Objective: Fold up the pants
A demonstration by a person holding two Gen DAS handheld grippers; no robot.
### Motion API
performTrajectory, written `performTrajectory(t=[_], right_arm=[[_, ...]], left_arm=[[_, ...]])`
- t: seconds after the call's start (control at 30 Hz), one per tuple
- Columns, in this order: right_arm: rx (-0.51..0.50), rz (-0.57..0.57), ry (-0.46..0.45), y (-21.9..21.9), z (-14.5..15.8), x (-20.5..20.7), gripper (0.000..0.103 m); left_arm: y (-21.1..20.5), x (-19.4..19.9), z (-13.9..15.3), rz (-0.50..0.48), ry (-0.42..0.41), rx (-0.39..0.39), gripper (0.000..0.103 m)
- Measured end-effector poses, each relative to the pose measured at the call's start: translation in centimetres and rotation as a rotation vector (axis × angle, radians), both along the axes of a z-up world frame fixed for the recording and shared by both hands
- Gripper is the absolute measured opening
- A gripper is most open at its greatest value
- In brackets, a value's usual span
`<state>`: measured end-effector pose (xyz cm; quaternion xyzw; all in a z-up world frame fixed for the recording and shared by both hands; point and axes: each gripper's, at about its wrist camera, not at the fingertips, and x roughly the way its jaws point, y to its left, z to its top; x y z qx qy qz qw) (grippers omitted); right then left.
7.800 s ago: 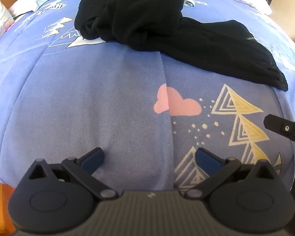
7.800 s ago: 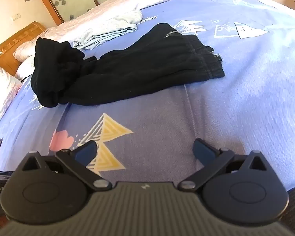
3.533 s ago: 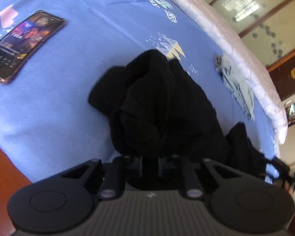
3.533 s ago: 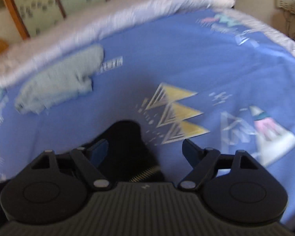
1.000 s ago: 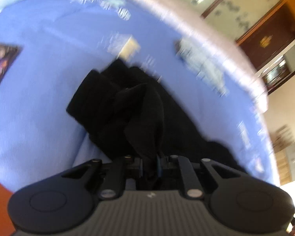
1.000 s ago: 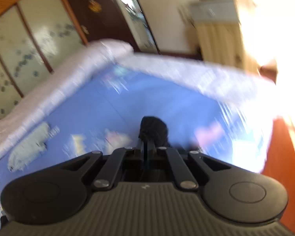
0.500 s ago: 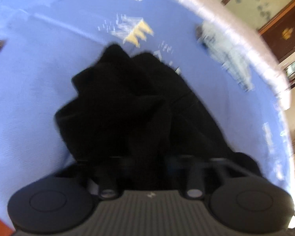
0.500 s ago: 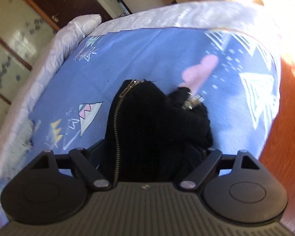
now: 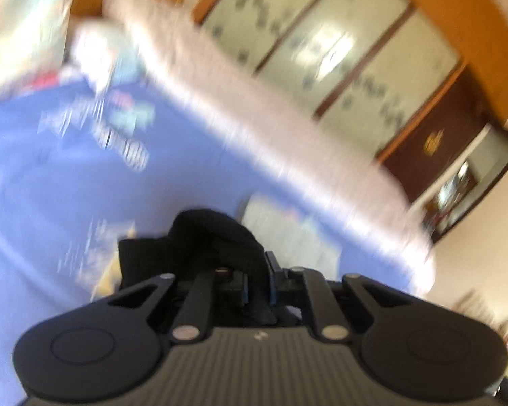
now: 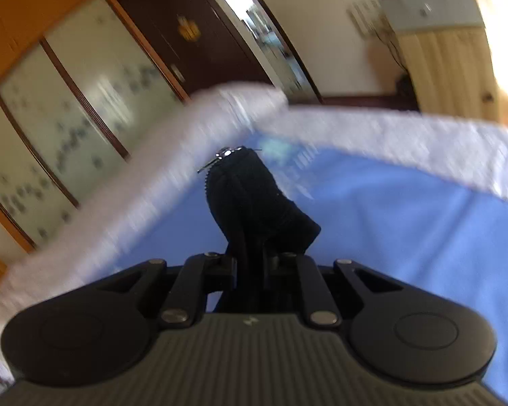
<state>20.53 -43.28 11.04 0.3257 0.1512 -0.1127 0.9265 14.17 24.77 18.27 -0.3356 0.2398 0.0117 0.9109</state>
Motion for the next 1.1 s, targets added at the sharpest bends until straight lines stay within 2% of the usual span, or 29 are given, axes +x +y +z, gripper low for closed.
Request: performTrajectory(t=[0.1, 0.13, 0.2, 0.27, 0.33, 0.4, 0.43, 0.47, 0.5, 0.53, 0.57, 0.6, 0.63, 0.67, 0.7, 0.73, 0.77, 0.83, 0.9, 1.0, 1.07, 1.1], right_arm=[[0.055, -0.005, -0.151, -1.3, 3.2, -1.1, 0.015], [0.072, -0.002, -0.183, -1.8, 3.5, -2.3, 0.015], [0.091, 0.009, -0.219, -2.6, 3.0, -4.8, 0.016], [0.094, 0.022, -0.201, -3.6, 1.0, -7.5, 0.017], [0.117, 0.029, -0.146, -4.9, -2.4, -10.7, 0.022], [0.160, -0.037, -0.044, -7.1, -7.0, -14.5, 0.028], [0.167, -0.090, 0.031, -8.0, -9.3, -16.0, 0.033], [0.156, -0.157, 0.150, -8.9, -11.7, -17.3, 0.038], [0.158, -0.224, 0.261, -9.7, -13.6, -18.4, 0.039], [0.178, -0.300, 0.330, -10.6, -15.1, -19.7, 0.038], [0.238, -0.337, 0.277, -11.5, -15.9, -21.7, 0.028], [0.312, -0.360, 0.228, -12.4, -16.2, -22.9, 0.028], [0.304, -0.419, 0.237, -12.8, -15.6, -23.5, 0.031], [0.234, -0.495, 0.268, -12.9, -14.5, -23.7, 0.051], [0.178, -0.558, 0.280, -13.0, -13.5, -23.9, 0.064], [0.160, -0.606, 0.259, -13.2, -12.7, -24.4, 0.069], [0.166, -0.624, 0.220, -13.6, -12.2, -24.9, 0.068], [0.150, -0.587, 0.176, -13.6, -10.9, -24.9, 0.066], [0.093, -0.496, 0.179, -12.4, -9.3, -22.9, 0.067], [0.082, -0.262, 0.175, -9.0, -7.3, -19.0, 0.068], [0.036, -0.080, 0.198, -5.7, -6.1, -15.0, 0.067], [-0.032, -0.013, 0.224, -3.6, -5.5, -12.9, 0.068]], left_arm=[[0.8, -2.6, 2.9, 0.000, -0.142, -0.029, 0.009], [0.7, -3.4, 3.0, -0.008, -0.154, -0.026, 0.010], [0.0, -5.4, 1.6, -0.033, -0.123, 0.002, 0.010], [-0.5, -7.7, -1.6, -0.069, -0.041, 0.016, 0.010], [-1.0, -9.6, -6.7, -0.115, 0.098, -0.012, 0.010], [-1.5, -11.4, -12.7, -0.142, 0.271, -0.062, 0.011], [-1.6, -12.1, -15.6, -0.145, 0.362, -0.097, 0.012], [-1.7, -12.7, -18.0, -0.145, 0.437, -0.129, 0.013], [-1.8, -13.0, -19.9, -0.141, 0.493, -0.153, 0.014], [-1.8, -13.4, -21.1, -0.127, 0.507, -0.170, 0.015], [-1.6, -14.0, -21.0, -0.118, 0.477, -0.183, 0.019], [-1.4, -14.1, -20.6, -0.114, 0.477, -0.182, 0.023], [-1.1, -14.3, -19.8, -0.101, 0.469, -0.165, 0.030], [-0.8, -14.4, -19.2, -0.088, 0.465, -0.133, 0.036], [-0.2, -14.5, -18.4, -0.073, 0.458, -0.095, 0.038], [-0.1, -15.1, -17.7, -0.063, 0.444, -0.074, 0.038], [0.4, -15.8, -17.1, -0.056, 0.425, -0.069, 0.038], [1.7, -17.2, -16.0, -0.019, 0.405, -0.048, 0.038], [3.2, -17.8, -15.0, 0.035, 0.402, -0.023, 0.038], [5.2, -16.0, -13.0, 0.093, 0.401, 0.019, 0.039], [4.9, -13.4, -11.7, 0.073, 0.365, 0.059, 0.049], [4.6, -11.9, -11.4, 0.058, 0.351, 0.076, 0.053]])
